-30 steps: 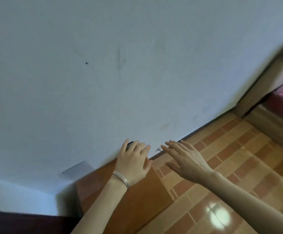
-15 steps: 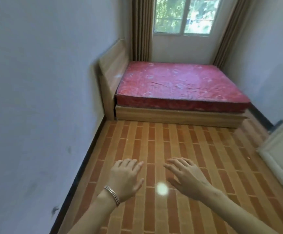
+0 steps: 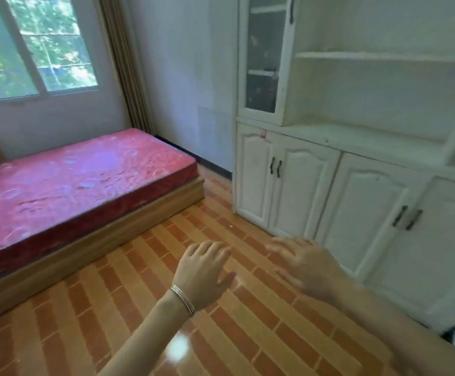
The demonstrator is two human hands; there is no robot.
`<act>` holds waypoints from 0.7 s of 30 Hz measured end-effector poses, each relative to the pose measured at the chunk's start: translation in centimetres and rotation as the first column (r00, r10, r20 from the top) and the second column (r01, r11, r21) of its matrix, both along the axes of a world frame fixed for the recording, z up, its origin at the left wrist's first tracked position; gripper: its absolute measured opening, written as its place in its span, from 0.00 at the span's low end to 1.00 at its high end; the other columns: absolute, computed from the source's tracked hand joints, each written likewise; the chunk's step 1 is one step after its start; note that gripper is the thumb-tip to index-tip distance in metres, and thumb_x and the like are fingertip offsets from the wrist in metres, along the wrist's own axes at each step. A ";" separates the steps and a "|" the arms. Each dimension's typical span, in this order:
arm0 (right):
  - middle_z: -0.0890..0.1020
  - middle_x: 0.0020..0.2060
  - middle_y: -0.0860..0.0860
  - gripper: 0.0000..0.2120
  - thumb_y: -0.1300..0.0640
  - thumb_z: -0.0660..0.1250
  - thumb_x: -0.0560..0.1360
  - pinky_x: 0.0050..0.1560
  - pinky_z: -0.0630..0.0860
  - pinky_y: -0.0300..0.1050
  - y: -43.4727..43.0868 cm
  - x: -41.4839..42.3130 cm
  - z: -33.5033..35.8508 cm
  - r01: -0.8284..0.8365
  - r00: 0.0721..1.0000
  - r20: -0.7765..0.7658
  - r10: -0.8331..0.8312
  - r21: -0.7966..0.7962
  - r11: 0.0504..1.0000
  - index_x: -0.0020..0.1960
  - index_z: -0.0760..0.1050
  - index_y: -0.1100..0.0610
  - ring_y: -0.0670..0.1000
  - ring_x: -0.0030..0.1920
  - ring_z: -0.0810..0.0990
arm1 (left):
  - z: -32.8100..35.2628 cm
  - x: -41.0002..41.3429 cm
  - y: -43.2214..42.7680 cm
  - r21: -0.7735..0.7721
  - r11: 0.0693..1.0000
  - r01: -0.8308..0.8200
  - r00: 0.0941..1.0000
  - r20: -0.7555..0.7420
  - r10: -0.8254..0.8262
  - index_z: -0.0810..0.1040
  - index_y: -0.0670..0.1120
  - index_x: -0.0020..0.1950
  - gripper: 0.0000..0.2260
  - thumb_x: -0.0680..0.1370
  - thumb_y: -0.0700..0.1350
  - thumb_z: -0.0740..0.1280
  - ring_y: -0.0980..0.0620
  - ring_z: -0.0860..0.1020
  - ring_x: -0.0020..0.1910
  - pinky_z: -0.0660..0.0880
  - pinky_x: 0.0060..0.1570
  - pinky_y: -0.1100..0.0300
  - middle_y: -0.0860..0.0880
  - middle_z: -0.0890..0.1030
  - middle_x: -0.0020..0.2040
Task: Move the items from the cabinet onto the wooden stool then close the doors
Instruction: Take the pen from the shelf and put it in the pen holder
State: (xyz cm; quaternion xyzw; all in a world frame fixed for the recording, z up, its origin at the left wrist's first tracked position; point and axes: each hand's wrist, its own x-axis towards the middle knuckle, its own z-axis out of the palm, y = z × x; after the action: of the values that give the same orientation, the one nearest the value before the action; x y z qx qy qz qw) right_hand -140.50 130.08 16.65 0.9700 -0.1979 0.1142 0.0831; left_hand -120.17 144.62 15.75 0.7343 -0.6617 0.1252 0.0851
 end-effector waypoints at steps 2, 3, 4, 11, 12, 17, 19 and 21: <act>0.80 0.56 0.49 0.22 0.41 0.53 0.74 0.52 0.76 0.47 -2.3 -2.6 0.7 0.098 0.994 0.037 -0.098 -0.001 0.995 0.62 0.73 0.50 0.50 0.53 0.79 | 0.5 -1.3 -4.5 -0.012 0.996 0.091 0.996 0.001 -0.091 0.78 0.50 0.61 0.24 0.73 0.60 0.53 0.50 0.80 0.52 0.78 0.49 0.53 0.51 0.81 0.54; 0.80 0.55 0.50 0.22 0.42 0.54 0.74 0.52 0.76 0.47 -3.4 -3.8 0.9 0.139 0.989 0.054 -0.139 -0.002 0.990 0.62 0.73 0.50 0.51 0.53 0.79 | 0.7 -2.0 -6.5 -0.018 0.991 0.135 0.991 0.004 -0.135 0.78 0.50 0.60 0.24 0.73 0.60 0.53 0.50 0.80 0.53 0.77 0.49 0.52 0.51 0.81 0.54; 0.80 0.55 0.50 0.22 0.43 0.55 0.73 0.52 0.76 0.48 -4.5 -4.9 1.1 0.175 0.982 0.066 -0.175 -0.004 0.985 0.62 0.72 0.51 0.52 0.53 0.79 | 0.9 -2.5 -8.6 -0.028 0.983 0.184 0.983 0.006 -0.184 0.78 0.50 0.60 0.24 0.73 0.60 0.54 0.49 0.80 0.53 0.77 0.50 0.52 0.51 0.81 0.55; 0.79 0.58 0.52 0.22 0.44 0.55 0.74 0.55 0.74 0.49 -12.5 -9.2 3.9 0.400 0.915 0.095 -0.392 -0.090 0.912 0.62 0.75 0.52 0.53 0.56 0.78 | 4.1 -4.3 -22.9 -0.125 0.887 0.445 0.896 0.061 -0.440 0.77 0.48 0.61 0.23 0.74 0.58 0.56 0.48 0.79 0.54 0.75 0.51 0.52 0.50 0.81 0.55; 0.79 0.58 0.52 0.22 0.45 0.54 0.74 0.56 0.73 0.49 -13.6 -9.5 4.6 0.426 0.903 0.110 -0.415 -0.102 0.899 0.62 0.75 0.52 0.53 0.56 0.78 | 4.8 -4.3 -24.8 -0.136 0.870 0.474 0.881 0.069 -0.469 0.77 0.48 0.62 0.24 0.74 0.58 0.55 0.47 0.79 0.54 0.75 0.51 0.52 0.49 0.81 0.55; 0.78 0.59 0.53 0.23 0.45 0.54 0.74 0.56 0.74 0.50 -18.0 -11.2 7.8 0.549 0.832 0.177 -0.526 -0.116 0.828 0.63 0.74 0.54 0.53 0.57 0.78 | 7.9 -5.4 -33.3 -0.194 0.773 0.604 0.796 0.101 -0.597 0.75 0.47 0.63 0.23 0.74 0.57 0.56 0.46 0.78 0.55 0.74 0.52 0.50 0.48 0.80 0.56; 0.78 0.60 0.54 0.23 0.46 0.53 0.75 0.56 0.73 0.51 -19.2 -12.4 8.7 0.591 0.800 0.202 -0.566 -0.099 0.800 0.64 0.73 0.54 0.54 0.58 0.77 | 8.5 -6.6 -36.1 -0.208 0.735 0.646 0.762 0.103 -0.640 0.75 0.47 0.63 0.22 0.74 0.56 0.56 0.46 0.77 0.56 0.73 0.53 0.50 0.47 0.79 0.57; 0.77 0.60 0.54 0.23 0.46 0.53 0.75 0.58 0.72 0.52 -20.2 -13.9 9.0 0.628 0.771 0.206 -0.603 -0.087 0.773 0.64 0.73 0.53 0.54 0.59 0.76 | 8.8 -8.3 -38.3 -0.220 0.707 0.672 0.736 0.097 -0.670 0.75 0.47 0.63 0.22 0.74 0.56 0.56 0.46 0.77 0.56 0.73 0.53 0.50 0.48 0.80 0.57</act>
State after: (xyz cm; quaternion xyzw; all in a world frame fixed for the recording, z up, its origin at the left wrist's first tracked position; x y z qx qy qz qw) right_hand -154.43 109.91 25.60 0.8290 -0.5023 0.1755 0.1721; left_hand -128.46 106.33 24.59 0.4270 -0.8633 0.1685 0.2098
